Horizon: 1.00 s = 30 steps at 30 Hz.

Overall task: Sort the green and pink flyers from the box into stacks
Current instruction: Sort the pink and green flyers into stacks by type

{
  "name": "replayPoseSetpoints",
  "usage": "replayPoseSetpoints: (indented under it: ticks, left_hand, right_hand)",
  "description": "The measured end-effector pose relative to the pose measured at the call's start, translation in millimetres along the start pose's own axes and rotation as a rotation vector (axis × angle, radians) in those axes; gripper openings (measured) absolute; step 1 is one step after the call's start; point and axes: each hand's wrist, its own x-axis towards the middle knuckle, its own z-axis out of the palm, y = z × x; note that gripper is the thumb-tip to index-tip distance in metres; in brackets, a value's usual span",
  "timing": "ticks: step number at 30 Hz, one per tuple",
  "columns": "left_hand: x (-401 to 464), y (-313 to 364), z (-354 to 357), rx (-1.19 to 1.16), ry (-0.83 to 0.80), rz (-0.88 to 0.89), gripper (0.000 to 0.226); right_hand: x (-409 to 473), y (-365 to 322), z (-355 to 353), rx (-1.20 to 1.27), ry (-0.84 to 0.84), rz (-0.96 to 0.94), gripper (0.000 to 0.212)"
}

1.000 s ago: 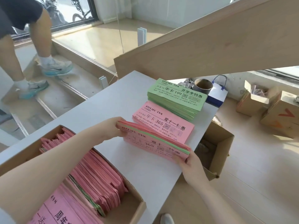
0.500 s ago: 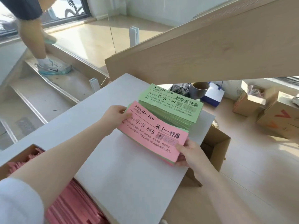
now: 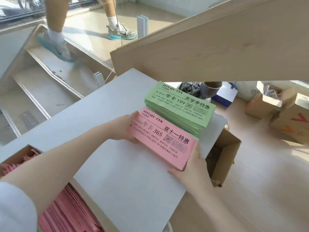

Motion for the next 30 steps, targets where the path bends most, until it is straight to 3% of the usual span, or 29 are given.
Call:
replayPoseSetpoints:
  ticks: [6, 9, 13, 15, 18, 22, 26, 30]
  left_hand:
    - [-8.3, 5.5, -4.5, 0.025, -0.004, 0.015, 0.113]
    - [-38.5, 4.1, -16.3, 0.064, 0.166, 0.082, 0.103]
    - [-119.0, -5.3, -28.8, -0.062, 0.539, 0.293, 0.053]
    - [-163.2, -20.4, -28.0, -0.124, 0.642, 0.327, 0.039]
    - [-221.4, -54.3, -12.3, -0.201, 0.727, 0.299, 0.027]
    - [-268.7, -104.4, 19.2, -0.052, 0.673, 0.277, 0.025]
    - [-274.5, -138.4, 46.7, 0.217, 0.497, 0.243, 0.046]
    - [-273.3, -149.3, 56.0, 0.364, 0.534, 0.294, 0.054]
  right_hand:
    - [-7.5, 1.0, -3.8, 0.014, 0.053, 0.036, 0.096]
    - [-25.3, -4.2, -17.6, -0.109, 0.139, 0.029, 0.095]
    - [-60.6, -43.5, -24.8, -0.067, 0.254, -0.281, 0.058]
    - [-80.3, -70.1, -16.6, -0.01, 0.271, -0.464, 0.039]
    - [-122.6, -107.7, 4.8, 0.048, 0.222, -0.714, 0.032]
    - [-173.6, -135.3, 42.9, -0.05, 0.175, -0.874, 0.023]
    - [-199.3, -141.6, 77.0, -0.333, 0.116, -0.789, 0.02]
    - [-213.6, -150.8, 91.9, -0.486, 0.046, -0.649, 0.038]
